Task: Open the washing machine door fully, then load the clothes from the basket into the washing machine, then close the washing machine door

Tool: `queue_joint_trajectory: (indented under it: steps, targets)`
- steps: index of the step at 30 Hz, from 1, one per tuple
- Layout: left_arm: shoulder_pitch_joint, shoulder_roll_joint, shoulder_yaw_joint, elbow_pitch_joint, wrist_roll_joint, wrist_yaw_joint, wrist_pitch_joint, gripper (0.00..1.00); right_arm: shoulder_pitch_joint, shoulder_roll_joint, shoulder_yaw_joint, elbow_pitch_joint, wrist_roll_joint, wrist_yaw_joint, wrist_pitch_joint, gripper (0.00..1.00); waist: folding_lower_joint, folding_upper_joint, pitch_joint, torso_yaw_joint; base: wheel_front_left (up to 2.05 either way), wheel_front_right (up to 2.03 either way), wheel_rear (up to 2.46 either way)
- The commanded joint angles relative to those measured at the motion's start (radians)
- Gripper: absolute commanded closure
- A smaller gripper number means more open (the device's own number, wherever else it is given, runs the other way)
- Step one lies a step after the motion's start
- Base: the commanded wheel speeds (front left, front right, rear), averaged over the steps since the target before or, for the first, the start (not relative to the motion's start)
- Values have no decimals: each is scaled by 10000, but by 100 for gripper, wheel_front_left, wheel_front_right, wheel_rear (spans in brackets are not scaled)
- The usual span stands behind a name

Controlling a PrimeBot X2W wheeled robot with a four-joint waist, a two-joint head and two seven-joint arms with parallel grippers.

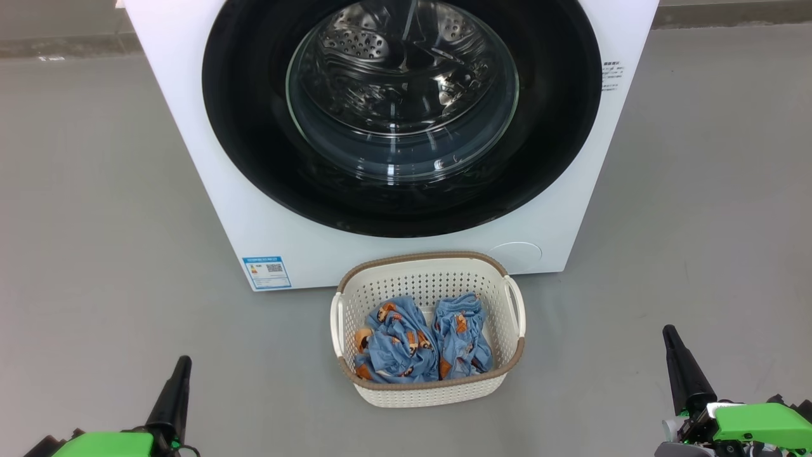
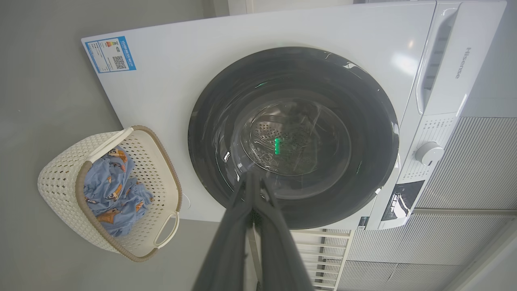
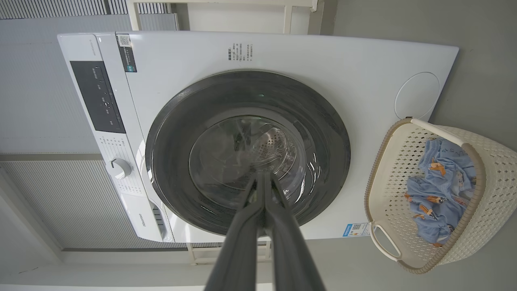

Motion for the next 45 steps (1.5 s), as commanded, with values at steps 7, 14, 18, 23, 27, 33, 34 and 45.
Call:
queue_joint_trajectory:
  steps: [7, 14, 18, 23, 27, 33, 34, 45]
  targets:
    - [-412, 135, 335, -198, -89, -29, 25, 100, -404, -123, 275, -252, 42, 16, 75, 100, 0, -1, 0, 0, 0, 0, 0]
    - [-412, 135, 335, -198, -89, -29, 25, 100, -404, -123, 275, -252, 42, 16, 75, 100, 0, -1, 0, 0, 0, 0, 0]
    - [-412, 135, 335, -198, -89, -29, 25, 100, -404, -123, 275, -252, 42, 16, 75, 100, 0, -1, 0, 0, 0, 0, 0]
    - [-412, 135, 335, -198, -89, -29, 25, 100, -404, -123, 275, -252, 42, 16, 75, 100, 0, -1, 0, 0, 0, 0, 0]
    - [-412, 135, 335, -198, -89, -29, 25, 100, -404, -123, 275, -252, 42, 16, 75, 100, 0, -1, 0, 0, 0, 0, 0]
    - [-412, 135, 335, -198, -89, -29, 25, 100, -404, -123, 275, -252, 42, 16, 75, 100, 0, -1, 0, 0, 0, 0, 0]
    - [-412, 135, 335, -198, -89, -29, 25, 100, -404, -123, 275, -252, 42, 16, 75, 100, 0, -1, 0, 0, 0, 0, 0]
    - [-412, 135, 335, -198, -89, -29, 25, 100, -404, -123, 275, -252, 42, 16, 75, 100, 0, -1, 0, 0, 0, 0, 0]
